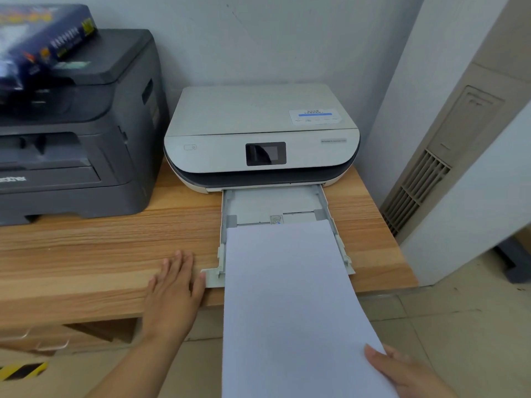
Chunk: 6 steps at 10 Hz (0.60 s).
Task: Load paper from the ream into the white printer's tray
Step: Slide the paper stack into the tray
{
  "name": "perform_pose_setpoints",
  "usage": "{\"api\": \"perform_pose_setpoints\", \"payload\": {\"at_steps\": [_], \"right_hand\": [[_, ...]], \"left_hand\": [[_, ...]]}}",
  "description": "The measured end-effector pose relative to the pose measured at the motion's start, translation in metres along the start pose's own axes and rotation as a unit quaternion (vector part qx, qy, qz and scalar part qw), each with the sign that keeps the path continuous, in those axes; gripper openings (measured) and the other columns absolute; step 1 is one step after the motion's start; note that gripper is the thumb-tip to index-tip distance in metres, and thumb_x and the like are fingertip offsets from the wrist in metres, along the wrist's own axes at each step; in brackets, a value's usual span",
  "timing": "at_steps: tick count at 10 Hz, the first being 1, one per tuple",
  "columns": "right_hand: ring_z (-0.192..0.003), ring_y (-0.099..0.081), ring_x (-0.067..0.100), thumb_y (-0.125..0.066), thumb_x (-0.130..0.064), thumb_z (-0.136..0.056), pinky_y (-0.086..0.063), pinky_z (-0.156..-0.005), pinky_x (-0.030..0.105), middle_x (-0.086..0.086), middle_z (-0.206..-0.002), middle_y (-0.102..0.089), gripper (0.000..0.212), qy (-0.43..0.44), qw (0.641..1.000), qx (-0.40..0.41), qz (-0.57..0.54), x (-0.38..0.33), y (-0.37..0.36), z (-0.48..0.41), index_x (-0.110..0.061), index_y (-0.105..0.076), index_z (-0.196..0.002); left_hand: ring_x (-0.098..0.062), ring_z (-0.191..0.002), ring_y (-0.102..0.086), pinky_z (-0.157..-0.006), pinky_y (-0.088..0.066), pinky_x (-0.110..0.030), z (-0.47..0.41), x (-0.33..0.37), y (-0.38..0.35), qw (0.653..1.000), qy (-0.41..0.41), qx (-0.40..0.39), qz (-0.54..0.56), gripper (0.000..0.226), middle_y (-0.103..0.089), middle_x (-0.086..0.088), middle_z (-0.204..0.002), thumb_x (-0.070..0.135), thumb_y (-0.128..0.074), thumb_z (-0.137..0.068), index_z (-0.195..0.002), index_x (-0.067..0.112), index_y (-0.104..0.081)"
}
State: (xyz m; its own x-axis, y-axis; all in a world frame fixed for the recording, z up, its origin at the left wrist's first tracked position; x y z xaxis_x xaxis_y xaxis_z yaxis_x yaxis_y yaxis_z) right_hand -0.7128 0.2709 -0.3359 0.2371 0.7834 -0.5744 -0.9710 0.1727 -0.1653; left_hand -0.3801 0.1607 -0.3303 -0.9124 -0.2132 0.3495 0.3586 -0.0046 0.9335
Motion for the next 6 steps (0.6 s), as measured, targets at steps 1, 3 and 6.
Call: {"api": "perform_pose_setpoints", "payload": {"at_steps": [1,3,6], "right_hand": [[-0.089,-0.068,0.034,-0.088,-0.024,-0.053,-0.048,-0.086,0.044,0.021,-0.087,-0.075,0.051,0.010,0.999,-0.015,0.048,-0.003,-0.005,0.001,-0.002,-0.068,-0.094],[-0.061,-0.061,0.002,-0.058,-0.018,-0.089,-0.045,-0.049,0.009,-0.012,-0.059,-0.069,0.020,0.059,0.987,0.033,0.147,-0.009,0.002,0.007,-0.021,-0.063,-0.071],[-0.066,-0.072,0.009,-0.073,-0.072,0.005,-0.053,-0.074,0.021,-0.007,-0.066,-0.076,0.081,0.087,0.986,0.009,0.144,-0.007,0.000,0.012,-0.022,-0.078,-0.060]], "left_hand": [[-0.015,-0.145,-0.003,-0.117,-0.005,-0.036,-0.002,-0.001,-0.001,1.000,-0.002,-0.010,0.008,0.056,-0.008,0.004,-0.157,0.044,-0.022,-0.095,-0.147,0.024,-0.012],[-0.022,-0.129,-0.041,-0.106,-0.032,-0.040,-0.004,0.039,0.041,0.987,-0.060,0.114,0.095,0.042,-0.050,-0.005,-0.137,0.035,-0.033,-0.096,-0.129,0.015,-0.050],[-0.021,-0.144,-0.014,-0.117,-0.008,-0.038,-0.028,0.228,-0.027,0.920,-0.348,-0.111,-0.143,0.050,-0.021,-0.004,-0.156,0.032,-0.023,-0.097,-0.144,0.015,-0.023]]}}
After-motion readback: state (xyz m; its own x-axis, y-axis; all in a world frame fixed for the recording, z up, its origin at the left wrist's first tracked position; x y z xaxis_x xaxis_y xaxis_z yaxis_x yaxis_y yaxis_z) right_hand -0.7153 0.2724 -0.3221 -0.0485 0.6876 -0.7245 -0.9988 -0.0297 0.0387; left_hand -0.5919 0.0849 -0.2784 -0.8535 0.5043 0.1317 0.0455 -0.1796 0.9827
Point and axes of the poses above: each hand's wrist, its own z-axis away from the middle knuckle, its own y-axis out of the back of the hand, x = y × z, the point moved 5 cm from there along -z, towards the middle knuckle
